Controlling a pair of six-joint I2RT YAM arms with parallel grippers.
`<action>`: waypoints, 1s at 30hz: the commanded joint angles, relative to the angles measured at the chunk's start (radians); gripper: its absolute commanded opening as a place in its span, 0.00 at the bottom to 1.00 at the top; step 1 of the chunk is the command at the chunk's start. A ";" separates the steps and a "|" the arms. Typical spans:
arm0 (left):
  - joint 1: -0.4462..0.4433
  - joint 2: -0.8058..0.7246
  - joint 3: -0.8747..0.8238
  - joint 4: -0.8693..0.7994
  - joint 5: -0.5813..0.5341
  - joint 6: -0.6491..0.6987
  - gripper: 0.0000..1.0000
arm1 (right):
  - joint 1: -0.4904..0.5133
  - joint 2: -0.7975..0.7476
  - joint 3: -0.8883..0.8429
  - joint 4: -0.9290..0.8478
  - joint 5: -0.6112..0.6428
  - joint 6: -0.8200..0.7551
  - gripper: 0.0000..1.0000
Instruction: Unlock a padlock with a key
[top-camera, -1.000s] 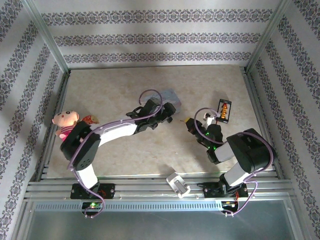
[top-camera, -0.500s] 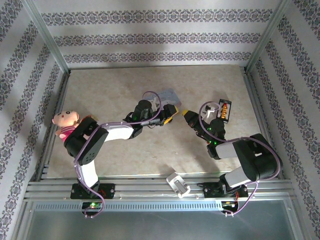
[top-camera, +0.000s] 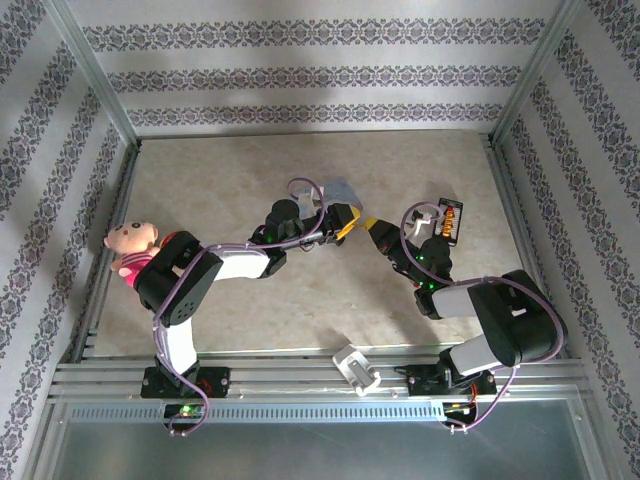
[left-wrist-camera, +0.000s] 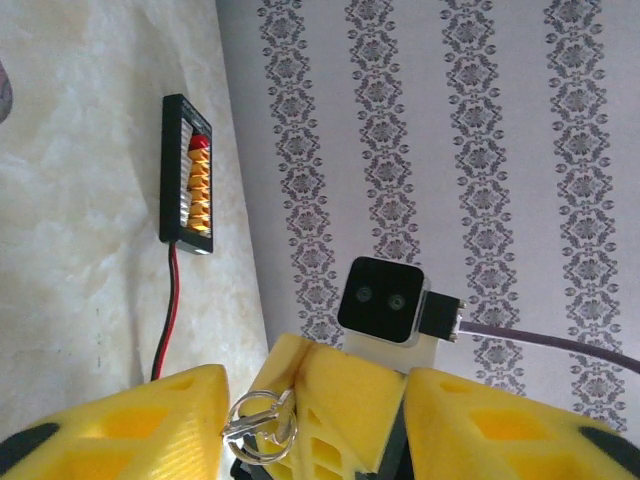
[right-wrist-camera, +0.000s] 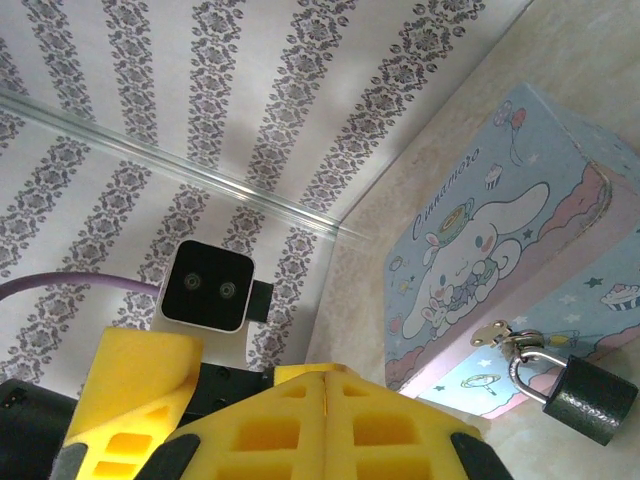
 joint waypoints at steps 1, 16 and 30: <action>0.006 0.021 -0.008 0.084 0.012 -0.018 0.47 | 0.009 -0.001 0.000 0.050 0.004 0.016 0.00; -0.003 0.050 0.011 0.084 0.033 -0.041 0.35 | 0.020 -0.010 0.002 0.069 0.027 0.032 0.00; -0.005 0.048 0.015 0.098 0.039 -0.034 0.00 | 0.031 0.004 0.004 0.081 0.039 0.035 0.00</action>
